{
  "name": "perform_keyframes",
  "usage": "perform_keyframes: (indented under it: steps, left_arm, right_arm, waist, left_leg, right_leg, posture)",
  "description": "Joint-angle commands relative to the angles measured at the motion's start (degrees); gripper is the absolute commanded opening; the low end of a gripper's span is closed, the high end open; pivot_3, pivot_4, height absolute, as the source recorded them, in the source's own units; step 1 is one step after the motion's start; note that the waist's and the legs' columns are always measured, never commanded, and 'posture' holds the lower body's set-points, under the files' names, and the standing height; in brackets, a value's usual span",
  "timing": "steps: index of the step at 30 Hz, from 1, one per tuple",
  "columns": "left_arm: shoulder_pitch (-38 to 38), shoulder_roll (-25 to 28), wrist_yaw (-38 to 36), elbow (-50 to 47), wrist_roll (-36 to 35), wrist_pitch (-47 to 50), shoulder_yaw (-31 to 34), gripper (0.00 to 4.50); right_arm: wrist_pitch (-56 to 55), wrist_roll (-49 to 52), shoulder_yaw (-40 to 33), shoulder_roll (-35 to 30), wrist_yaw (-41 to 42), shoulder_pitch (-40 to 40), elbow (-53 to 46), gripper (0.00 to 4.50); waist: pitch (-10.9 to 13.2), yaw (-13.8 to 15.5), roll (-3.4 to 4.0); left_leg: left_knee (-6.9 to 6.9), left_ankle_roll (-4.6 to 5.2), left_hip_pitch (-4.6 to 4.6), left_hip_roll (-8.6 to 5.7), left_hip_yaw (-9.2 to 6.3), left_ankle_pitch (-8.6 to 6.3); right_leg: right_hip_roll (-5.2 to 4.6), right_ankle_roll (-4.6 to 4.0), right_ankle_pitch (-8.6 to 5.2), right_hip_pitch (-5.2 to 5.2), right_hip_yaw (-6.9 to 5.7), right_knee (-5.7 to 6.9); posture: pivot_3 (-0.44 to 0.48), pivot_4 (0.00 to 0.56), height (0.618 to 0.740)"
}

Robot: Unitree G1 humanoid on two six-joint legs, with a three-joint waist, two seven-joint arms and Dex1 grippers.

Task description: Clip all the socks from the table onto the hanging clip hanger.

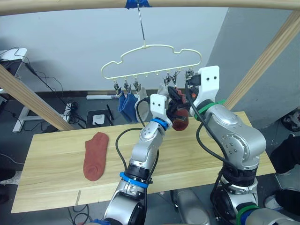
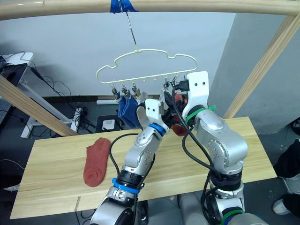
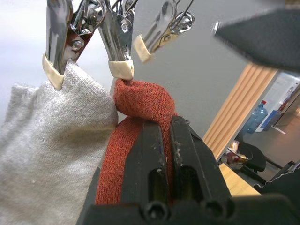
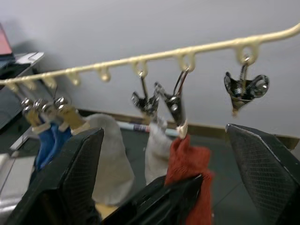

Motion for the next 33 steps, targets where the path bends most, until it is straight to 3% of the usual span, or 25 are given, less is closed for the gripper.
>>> perform_keyframes:
  steps: [1, 10, 22, 33]
  left_arm:
    - [2.3, 0.4, -1.4, -4.3, 0.8, 0.2, -1.5, 0.00]
    - [5.6, 1.8, -2.1, -8.5, 0.5, 0.9, -1.2, 0.00]
    - [9.1, 5.1, -4.3, -9.7, 2.1, -0.6, -1.6, 0.00]
    - [10.5, 5.0, -3.0, -10.9, 3.8, -0.2, -1.9, 0.00]
  right_arm:
    - [0.3, 1.8, -1.2, -2.1, 2.5, 0.9, -3.3, 4.35]
    - [-1.2, 3.0, -2.0, -6.1, 6.2, 1.8, -2.9, 4.35]
    - [-6.9, 5.4, 0.6, -19.8, 18.4, 5.6, -3.0, 4.35]
    - [-9.6, 4.9, 3.2, -21.0, 20.0, 6.6, -2.6, 4.35]
  waist:
    - [0.0, 0.0, 0.00]
    - [0.0, -0.1, 0.00]
    - [0.0, -0.1, 0.00]
    - [0.0, -0.1, 0.00]
  left_leg:
    - [0.00, 0.00, 0.00, 0.00, 0.01, 0.00]
    - [0.08, 0.00, 0.01, 0.00, 0.02, 0.00]
    - [0.09, 0.00, 0.05, -0.01, 0.02, 0.00]
    - [0.12, 0.00, 0.05, -0.02, 0.02, 0.00]
  right_leg:
    - [0.00, 0.00, 0.00, 0.00, 0.01, 0.00]
    - [0.00, 0.00, 0.00, 0.01, 0.02, 0.07]
    - [0.00, 0.01, 0.00, 0.03, 0.03, 0.07]
    - [0.00, 0.01, 0.00, 0.04, 0.04, 0.07]
  posture:
    - [-0.273, 0.227, 0.740]
    - [-0.268, 0.225, 0.740]
    - [-0.271, 0.229, 0.740]
    - [-0.264, 0.230, 0.740]
